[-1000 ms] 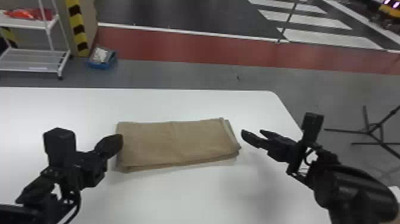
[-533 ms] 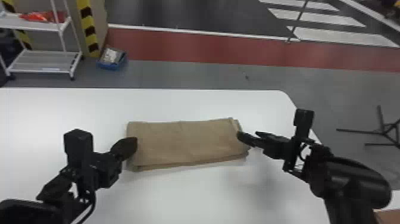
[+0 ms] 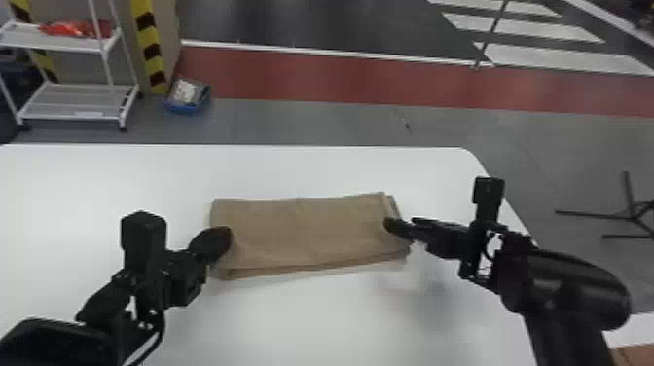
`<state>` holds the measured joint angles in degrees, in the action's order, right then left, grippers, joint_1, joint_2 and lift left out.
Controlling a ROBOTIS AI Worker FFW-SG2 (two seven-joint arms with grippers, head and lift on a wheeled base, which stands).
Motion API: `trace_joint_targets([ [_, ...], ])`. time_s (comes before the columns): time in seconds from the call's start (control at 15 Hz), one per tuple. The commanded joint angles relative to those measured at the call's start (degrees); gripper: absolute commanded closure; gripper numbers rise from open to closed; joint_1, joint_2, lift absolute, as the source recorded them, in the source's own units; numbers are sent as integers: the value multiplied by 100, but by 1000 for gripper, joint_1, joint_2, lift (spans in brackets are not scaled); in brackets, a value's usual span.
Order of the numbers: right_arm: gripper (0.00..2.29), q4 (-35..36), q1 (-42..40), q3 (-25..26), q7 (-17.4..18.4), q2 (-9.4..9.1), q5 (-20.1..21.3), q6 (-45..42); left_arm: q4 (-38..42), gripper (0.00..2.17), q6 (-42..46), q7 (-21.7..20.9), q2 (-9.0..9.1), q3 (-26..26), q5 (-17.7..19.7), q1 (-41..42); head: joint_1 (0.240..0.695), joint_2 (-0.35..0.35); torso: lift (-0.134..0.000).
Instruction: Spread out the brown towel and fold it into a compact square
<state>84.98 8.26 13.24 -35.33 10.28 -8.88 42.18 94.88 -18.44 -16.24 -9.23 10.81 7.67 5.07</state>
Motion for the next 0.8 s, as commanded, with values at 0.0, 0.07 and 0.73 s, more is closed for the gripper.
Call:
trace_joint_targets([
  [0.0, 194, -61, 132, -137, 0, -8, 97, 85, -31, 2071, -51, -2, 0, 0, -38, -41, 695, -178, -119],
  [0.07, 194, -87, 193, -208, 0, -8, 150, 191, -40, 2071, -51, -2, 0, 0, -38, -50, 695, -171, -119],
  [0.73, 707, -175, 501, -366, -27, -34, 396, 824, -101, 2071, -262, -107, -9, 9, -152, -129, 695, -149, -119],
])
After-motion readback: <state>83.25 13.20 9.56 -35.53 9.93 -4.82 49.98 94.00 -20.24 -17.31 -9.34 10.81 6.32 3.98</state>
